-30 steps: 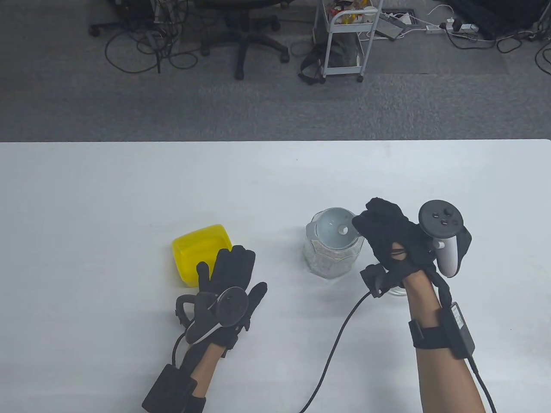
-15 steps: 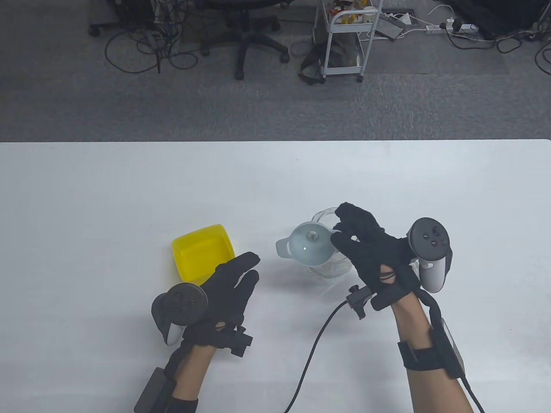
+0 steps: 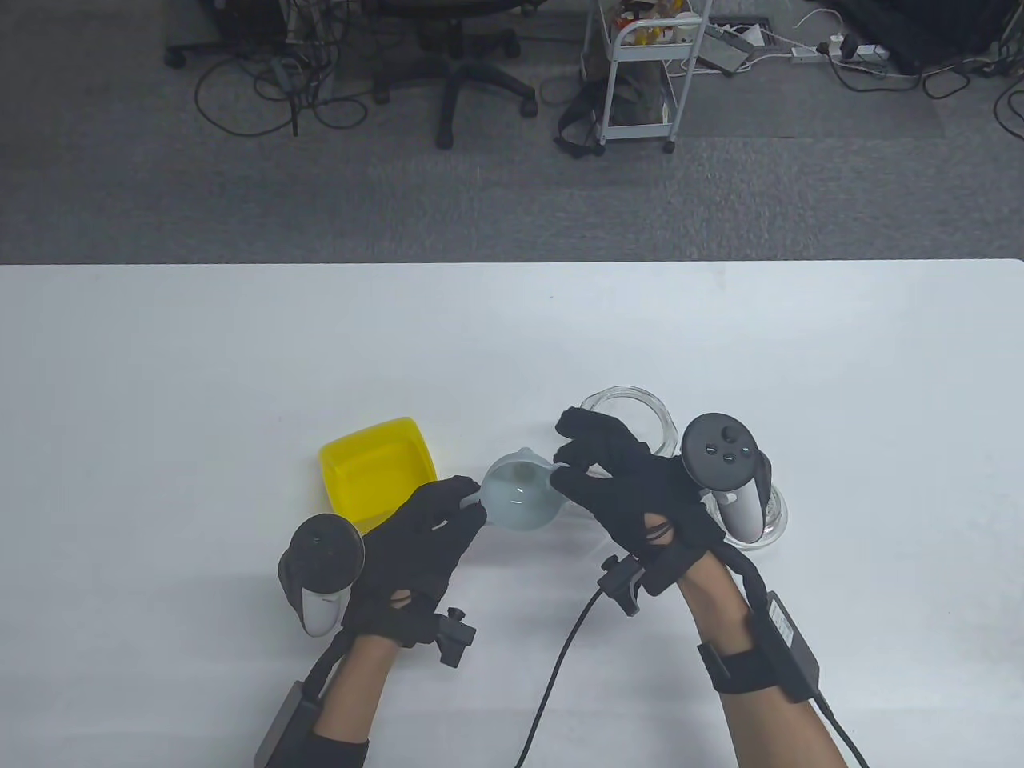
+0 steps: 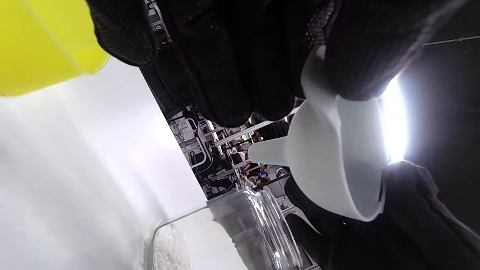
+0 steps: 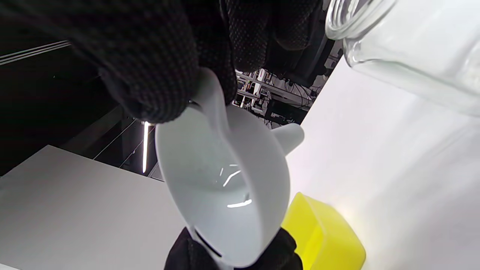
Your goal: Transfer rice through funnel into glass jar
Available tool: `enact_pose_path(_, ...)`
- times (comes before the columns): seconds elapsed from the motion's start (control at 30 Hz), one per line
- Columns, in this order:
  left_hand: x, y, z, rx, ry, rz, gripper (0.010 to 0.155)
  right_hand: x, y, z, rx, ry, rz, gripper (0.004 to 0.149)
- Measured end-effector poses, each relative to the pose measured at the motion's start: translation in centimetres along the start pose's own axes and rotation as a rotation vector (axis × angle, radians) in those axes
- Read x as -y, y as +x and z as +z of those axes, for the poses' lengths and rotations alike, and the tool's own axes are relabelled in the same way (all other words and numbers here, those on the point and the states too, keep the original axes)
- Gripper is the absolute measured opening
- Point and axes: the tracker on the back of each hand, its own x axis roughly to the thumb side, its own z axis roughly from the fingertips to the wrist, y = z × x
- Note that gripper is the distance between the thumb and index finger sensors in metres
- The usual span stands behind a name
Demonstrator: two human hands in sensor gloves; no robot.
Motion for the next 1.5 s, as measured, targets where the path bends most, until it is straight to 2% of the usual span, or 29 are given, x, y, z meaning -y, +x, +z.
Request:
enact_pose_path(0.13,-1.1,0.1,0.1,0.01,0.047,0.004,0.043,1.0,0.2,0.5,0.011,-0.044,0.012,0.052)
enact_pose_path(0.23,-3.4,0.1,0.4,0.023,0.17,-0.133,0.042,3.2,-0.2,1.6,0.009,-0.149,0.078,0.06)
enact_pose_path(0.3,-5.2,-0.5,0.7,0.01,0.26,-0.219,0.042,5.3,-1.2,2.6,-0.013,-0.217,0.147,0.062)
enact_pose_path(0.4,-7.1,-1.9,1.0,-0.039,0.33,-0.251,0.042,8.1,-3.1,4.3,-0.049,-0.331,0.226,0.069)
enact_pose_path(0.5,-8.4,-2.8,1.0,-0.084,0.343,-0.241,0.041,9.4,-5.2,5.8,-0.096,-0.403,0.372,0.075)
enact_pose_path(0.63,-9.2,-3.1,0.9,-0.1,0.307,-0.351,0.041,8.7,-8.4,7.3,-0.147,-0.44,0.586,0.082)
enact_pose_path(0.7,-9.4,-3.0,0.9,-0.099,0.288,-0.493,0.041,8.4,-9.5,7.4,-0.223,-0.365,0.678,0.084)
enact_pose_path(0.77,-9.6,-3.2,0.9,-0.11,0.277,-0.528,0.041,8.6,-9.9,7.7,-0.244,-0.385,0.727,0.086)
enact_pose_path(0.87,-10.0,-3.9,1.1,-0.145,0.262,-0.505,0.041,8.5,-10.2,7.9,-0.277,-0.368,0.748,0.087)
enact_pose_path(1.03,-9.5,-4.6,0.8,-0.192,0.215,-0.588,0.041,8.2,-10.7,7.6,-0.309,-0.348,0.779,0.087)
enact_pose_path(1.23,-9.6,-5.7,0.7,-0.247,0.204,-0.587,0.04,8.1,-11.3,7.3,-0.347,-0.299,0.789,0.089)
enact_pose_path(1.5,-9.6,-6.2,0.6,-0.299,0.148,-0.596,0.04,8.3,-11.4,7.4,-0.369,-0.294,0.785,0.089)
